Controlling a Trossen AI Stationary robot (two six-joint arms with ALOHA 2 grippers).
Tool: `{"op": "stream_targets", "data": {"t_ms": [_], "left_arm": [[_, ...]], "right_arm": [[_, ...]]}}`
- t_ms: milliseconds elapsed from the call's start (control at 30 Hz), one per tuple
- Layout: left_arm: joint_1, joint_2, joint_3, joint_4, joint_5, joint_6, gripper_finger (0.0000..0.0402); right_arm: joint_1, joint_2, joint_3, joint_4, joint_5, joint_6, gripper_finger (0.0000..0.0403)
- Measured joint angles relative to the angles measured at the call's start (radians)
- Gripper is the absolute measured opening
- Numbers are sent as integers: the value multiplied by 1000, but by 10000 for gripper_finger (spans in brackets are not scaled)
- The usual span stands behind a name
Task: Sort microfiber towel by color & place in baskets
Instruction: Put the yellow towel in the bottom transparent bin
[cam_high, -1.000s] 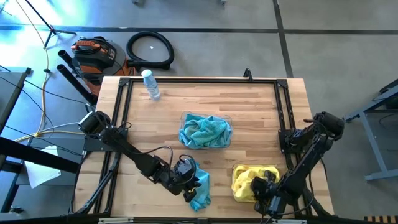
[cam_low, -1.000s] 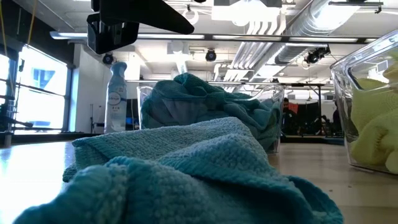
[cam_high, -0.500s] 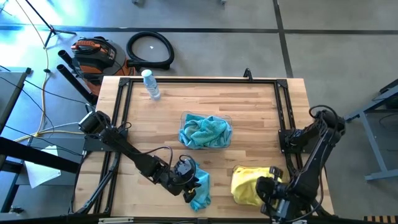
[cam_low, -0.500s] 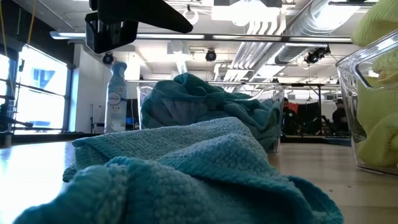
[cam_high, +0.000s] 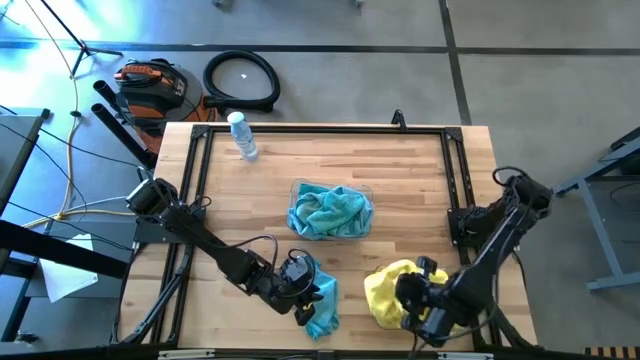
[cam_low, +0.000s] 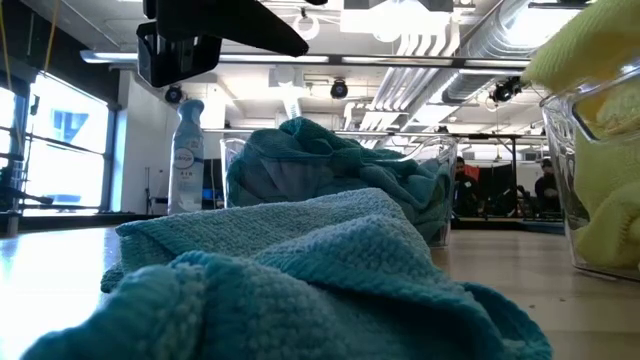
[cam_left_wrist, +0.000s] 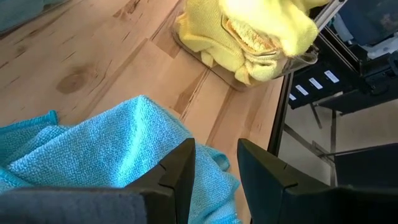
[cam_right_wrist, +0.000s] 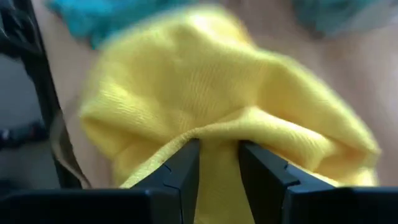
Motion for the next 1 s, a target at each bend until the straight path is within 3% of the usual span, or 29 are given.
{"op": "stream_targets", "data": {"t_ms": [200, 467, 633, 1000], "left_arm": [[0, 0, 0, -7, 46, 33, 110], [2, 0, 0, -7, 105, 61, 110], [8, 0, 0, -7, 105, 61, 110], [59, 0, 0, -27, 148, 61, 110]], "right_arm": [[-21, -1, -208, 203, -192, 75, 110], [16, -7, -349, 367, -159, 165, 110], [13, -1, -272, 285, -177, 166, 110], [16, 0, 91, -108, -200, 257, 110]]}}
